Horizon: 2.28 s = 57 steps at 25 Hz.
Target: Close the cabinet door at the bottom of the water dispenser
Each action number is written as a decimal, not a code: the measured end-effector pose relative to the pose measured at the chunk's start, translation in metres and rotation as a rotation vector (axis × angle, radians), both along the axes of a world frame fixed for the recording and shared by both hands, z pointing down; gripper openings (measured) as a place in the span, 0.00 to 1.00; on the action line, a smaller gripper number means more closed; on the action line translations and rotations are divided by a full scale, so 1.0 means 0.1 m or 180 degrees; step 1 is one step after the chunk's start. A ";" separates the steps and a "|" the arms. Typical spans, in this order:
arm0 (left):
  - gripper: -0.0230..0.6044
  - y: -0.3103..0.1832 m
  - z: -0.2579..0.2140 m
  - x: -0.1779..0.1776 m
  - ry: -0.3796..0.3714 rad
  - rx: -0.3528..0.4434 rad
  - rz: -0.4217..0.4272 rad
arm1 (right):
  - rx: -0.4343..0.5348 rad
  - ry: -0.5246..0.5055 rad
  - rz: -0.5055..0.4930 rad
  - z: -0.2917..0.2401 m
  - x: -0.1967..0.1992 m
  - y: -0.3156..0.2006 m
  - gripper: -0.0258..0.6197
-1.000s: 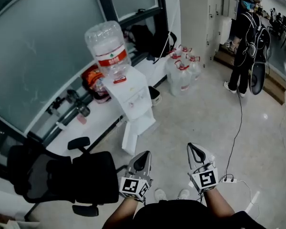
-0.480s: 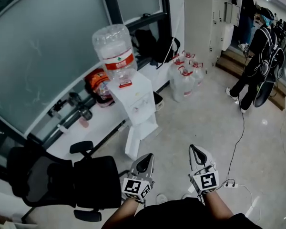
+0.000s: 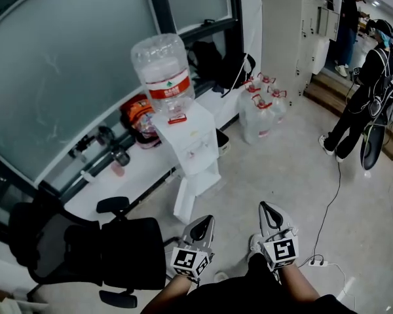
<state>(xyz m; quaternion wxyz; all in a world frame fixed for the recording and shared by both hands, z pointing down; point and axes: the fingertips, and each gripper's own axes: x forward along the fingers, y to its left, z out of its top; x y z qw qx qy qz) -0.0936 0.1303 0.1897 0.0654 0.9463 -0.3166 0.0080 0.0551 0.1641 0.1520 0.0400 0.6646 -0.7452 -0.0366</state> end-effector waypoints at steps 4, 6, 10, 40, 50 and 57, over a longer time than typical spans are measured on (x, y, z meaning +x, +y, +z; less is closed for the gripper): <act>0.07 -0.26 0.06 0.14 -0.0026 -0.0003 -0.0138 | 0.0051 0.0021 -0.0008 -0.01 0.19 -0.32 0.04; 0.07 -0.42 0.07 0.25 -0.0047 -0.0018 -0.0222 | 0.0061 0.0001 -0.0052 -0.06 0.32 -0.51 0.04; 0.07 -0.72 0.04 0.45 -0.0056 -0.0027 -0.0367 | 0.0034 0.0018 -0.0243 -0.11 0.53 -0.91 0.04; 0.07 -1.59 0.14 0.83 -0.0135 -0.0183 -0.1464 | -0.0058 -0.0004 -0.1391 0.03 0.90 -2.26 0.04; 0.07 -1.74 -0.01 0.45 -0.0108 -0.0124 -0.1491 | -0.0123 -0.0110 -0.1507 -0.02 0.46 -2.51 0.04; 0.07 -1.90 -0.08 0.02 -0.0078 -0.0109 -0.1532 | -0.0111 -0.0050 -0.1539 -0.11 0.03 -2.62 0.04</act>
